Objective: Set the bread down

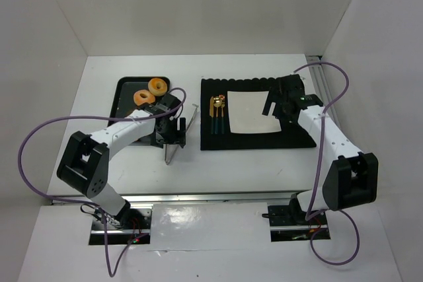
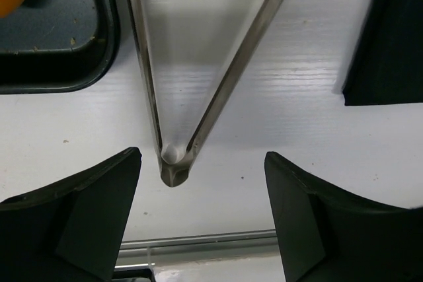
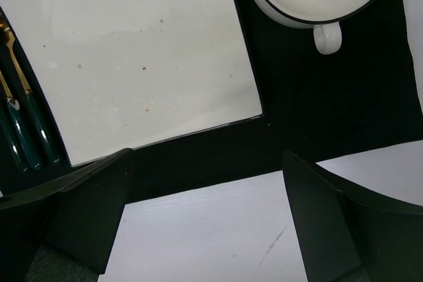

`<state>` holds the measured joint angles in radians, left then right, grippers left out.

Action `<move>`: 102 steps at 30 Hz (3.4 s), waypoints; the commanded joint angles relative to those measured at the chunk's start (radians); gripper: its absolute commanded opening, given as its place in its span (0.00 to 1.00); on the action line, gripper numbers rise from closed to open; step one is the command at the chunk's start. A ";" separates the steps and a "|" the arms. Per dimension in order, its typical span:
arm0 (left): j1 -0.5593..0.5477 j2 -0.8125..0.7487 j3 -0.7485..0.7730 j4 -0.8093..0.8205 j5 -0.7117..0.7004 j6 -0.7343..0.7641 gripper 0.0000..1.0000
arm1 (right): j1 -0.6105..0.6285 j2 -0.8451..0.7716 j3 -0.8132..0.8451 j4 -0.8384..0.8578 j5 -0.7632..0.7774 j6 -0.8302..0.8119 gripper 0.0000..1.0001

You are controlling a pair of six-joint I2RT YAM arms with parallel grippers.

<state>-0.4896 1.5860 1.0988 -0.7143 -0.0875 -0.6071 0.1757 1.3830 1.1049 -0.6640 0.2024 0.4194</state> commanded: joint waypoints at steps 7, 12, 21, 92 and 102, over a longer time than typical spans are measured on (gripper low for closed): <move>0.020 -0.026 -0.083 0.122 0.003 -0.043 0.85 | -0.025 -0.019 0.003 0.063 -0.037 -0.018 0.99; 0.020 0.008 -0.093 0.153 0.003 -0.043 0.80 | -0.025 -0.019 0.003 0.063 -0.047 -0.018 0.99; -0.010 0.061 -0.013 0.188 -0.021 -0.022 0.80 | -0.025 -0.019 0.003 0.063 -0.047 -0.008 0.99; 0.377 -0.008 0.593 -0.342 0.012 0.138 0.35 | -0.025 0.019 0.134 0.032 -0.052 -0.027 0.99; 0.510 0.048 0.631 -0.367 0.087 0.148 0.50 | -0.016 0.019 0.116 0.041 -0.061 -0.018 0.99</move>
<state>0.0021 1.6203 1.6905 -1.0729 -0.0597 -0.4706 0.1528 1.4036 1.1915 -0.6415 0.1352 0.4030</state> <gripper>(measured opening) 0.491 0.993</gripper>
